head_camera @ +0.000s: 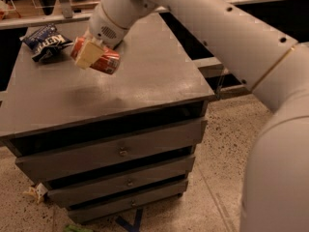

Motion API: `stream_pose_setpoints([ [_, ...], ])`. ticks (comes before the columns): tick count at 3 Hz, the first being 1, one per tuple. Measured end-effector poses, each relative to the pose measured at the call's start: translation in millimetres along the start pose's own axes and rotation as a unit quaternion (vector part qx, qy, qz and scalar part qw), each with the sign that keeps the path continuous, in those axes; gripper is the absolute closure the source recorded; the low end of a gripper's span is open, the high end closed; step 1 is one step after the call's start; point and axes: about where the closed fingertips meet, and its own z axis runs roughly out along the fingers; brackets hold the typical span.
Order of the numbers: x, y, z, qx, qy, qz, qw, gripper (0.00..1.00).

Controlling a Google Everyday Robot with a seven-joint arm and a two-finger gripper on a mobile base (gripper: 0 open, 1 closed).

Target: Place coke can upright

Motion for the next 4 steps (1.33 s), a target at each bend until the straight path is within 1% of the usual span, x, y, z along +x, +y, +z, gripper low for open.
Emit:
stream_pose_setpoints([
  [1, -5.1, 6.4, -0.7, 0.002, -0.14, 0.012, 0.9901, 1.0],
  [2, -1.4, -7.6, -21.7, 0.049, -0.253, 0.021, 0.9659, 1.0],
  [3, 5.1, -19.9, -40.2, 0.094, -0.315, 0.031, 0.9438, 1.0],
  [4, 12.7, -25.4, -45.6, 0.119, -0.331, 0.046, 0.9349, 1.0],
])
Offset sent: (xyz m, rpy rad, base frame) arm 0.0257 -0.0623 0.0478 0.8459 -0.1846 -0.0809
